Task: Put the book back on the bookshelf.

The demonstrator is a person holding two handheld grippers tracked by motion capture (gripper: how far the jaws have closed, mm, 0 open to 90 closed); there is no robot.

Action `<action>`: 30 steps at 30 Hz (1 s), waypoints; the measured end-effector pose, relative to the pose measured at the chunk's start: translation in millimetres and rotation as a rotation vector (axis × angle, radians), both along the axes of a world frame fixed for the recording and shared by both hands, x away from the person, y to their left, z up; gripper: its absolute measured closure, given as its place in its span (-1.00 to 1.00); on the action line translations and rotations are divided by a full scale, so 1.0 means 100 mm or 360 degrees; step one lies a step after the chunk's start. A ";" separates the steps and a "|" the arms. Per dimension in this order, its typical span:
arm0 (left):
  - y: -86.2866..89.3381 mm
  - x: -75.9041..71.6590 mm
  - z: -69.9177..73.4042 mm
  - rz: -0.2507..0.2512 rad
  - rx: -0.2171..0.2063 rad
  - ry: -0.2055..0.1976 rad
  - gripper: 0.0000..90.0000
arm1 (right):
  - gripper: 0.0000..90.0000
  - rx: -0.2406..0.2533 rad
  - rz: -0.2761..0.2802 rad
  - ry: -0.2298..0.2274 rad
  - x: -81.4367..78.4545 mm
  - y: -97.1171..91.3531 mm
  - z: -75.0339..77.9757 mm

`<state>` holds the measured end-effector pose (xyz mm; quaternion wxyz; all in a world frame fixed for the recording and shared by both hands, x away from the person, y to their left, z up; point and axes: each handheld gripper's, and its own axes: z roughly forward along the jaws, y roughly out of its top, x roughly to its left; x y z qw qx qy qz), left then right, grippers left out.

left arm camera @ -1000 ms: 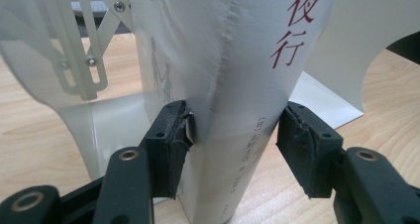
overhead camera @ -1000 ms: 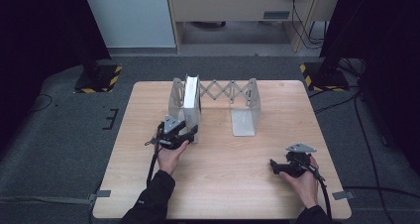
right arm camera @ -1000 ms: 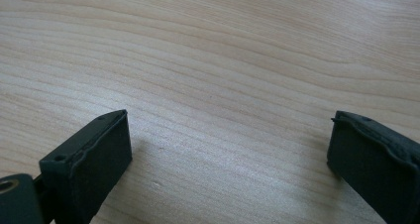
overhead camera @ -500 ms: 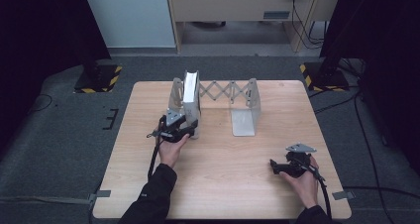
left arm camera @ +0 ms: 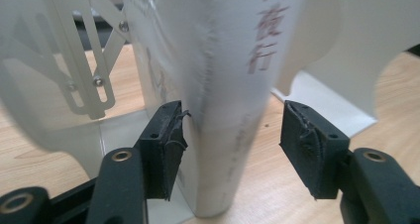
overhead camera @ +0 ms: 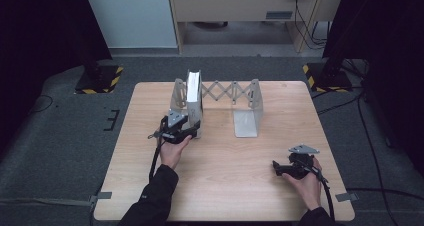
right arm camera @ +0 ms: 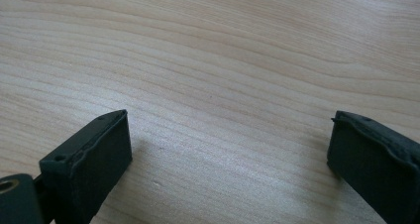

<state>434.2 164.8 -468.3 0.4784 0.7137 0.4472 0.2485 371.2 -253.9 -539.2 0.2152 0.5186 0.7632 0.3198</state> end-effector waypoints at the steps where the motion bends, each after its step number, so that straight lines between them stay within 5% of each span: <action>1: 0.02 -0.05 0.02 -0.0013 -0.0011 0.0000 -0.09 | -0.92 0.0000 0.0000 0.0000 0.00 0.00 0.00; 10: 0.17 -0.53 -0.04 -0.0158 -0.0004 0.0149 -0.28 | -0.92 0.0001 0.0001 0.0000 0.00 0.00 0.00; 15: 0.24 -0.65 -0.13 -0.0194 0.0021 0.0209 -0.37 | -0.92 0.0000 -0.0002 0.0000 0.00 0.00 0.00; 19: 0.34 -0.75 -0.24 -0.0189 0.0033 0.0313 -0.46 | -0.92 0.0001 0.0001 0.0000 0.00 0.00 0.00; 25: 0.54 -0.84 -0.38 -0.0136 0.0092 0.0342 -0.52 | -0.92 0.0000 0.0000 0.0000 0.00 0.00 0.00; 30: 0.66 -0.82 -0.51 -0.0053 0.0177 0.0427 -0.57 | -0.88 -0.0005 -0.0009 -0.0002 -0.01 0.01 0.00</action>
